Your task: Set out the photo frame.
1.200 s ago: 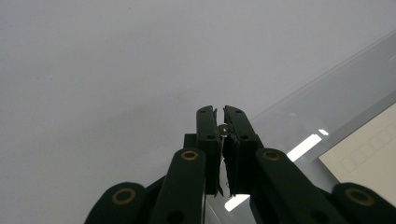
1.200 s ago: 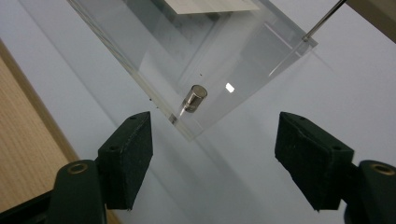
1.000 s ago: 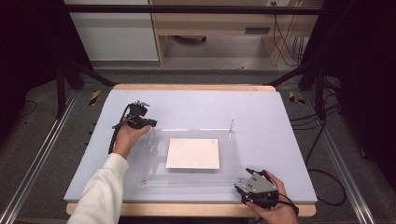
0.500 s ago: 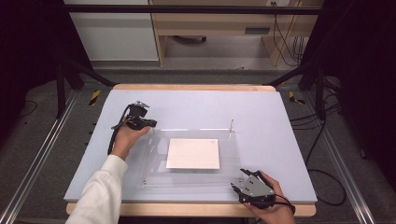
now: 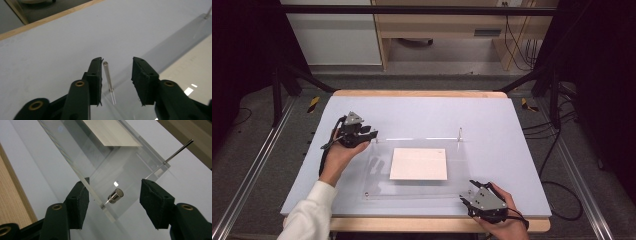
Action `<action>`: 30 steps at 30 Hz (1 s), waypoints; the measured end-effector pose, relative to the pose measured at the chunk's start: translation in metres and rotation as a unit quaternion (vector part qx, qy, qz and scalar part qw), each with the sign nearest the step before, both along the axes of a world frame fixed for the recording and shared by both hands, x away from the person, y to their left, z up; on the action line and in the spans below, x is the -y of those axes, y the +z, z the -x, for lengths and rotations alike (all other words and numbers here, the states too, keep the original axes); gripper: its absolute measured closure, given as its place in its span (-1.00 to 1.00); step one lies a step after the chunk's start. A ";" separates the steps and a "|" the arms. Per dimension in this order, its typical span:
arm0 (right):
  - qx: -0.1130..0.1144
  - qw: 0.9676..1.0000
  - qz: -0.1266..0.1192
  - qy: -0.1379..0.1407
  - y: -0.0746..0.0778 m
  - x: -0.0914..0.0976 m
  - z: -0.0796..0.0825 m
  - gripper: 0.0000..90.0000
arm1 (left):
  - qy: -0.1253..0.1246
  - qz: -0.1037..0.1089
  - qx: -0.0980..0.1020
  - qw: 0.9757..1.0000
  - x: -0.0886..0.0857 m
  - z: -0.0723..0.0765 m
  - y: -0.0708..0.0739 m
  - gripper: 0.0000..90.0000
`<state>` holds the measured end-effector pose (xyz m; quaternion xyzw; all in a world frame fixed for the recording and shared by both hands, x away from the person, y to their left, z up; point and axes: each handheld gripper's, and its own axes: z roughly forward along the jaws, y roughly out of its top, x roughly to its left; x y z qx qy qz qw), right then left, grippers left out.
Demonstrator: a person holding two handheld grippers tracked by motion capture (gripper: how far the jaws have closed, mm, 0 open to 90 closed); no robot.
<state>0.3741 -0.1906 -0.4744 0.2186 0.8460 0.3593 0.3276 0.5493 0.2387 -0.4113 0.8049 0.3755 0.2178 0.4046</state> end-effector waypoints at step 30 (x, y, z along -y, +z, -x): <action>-0.009 1.000 -0.019 -0.012 0.018 0.000 -0.004 -0.06 | -0.139 -0.038 0.061 0.988 0.023 0.129 0.012 -0.54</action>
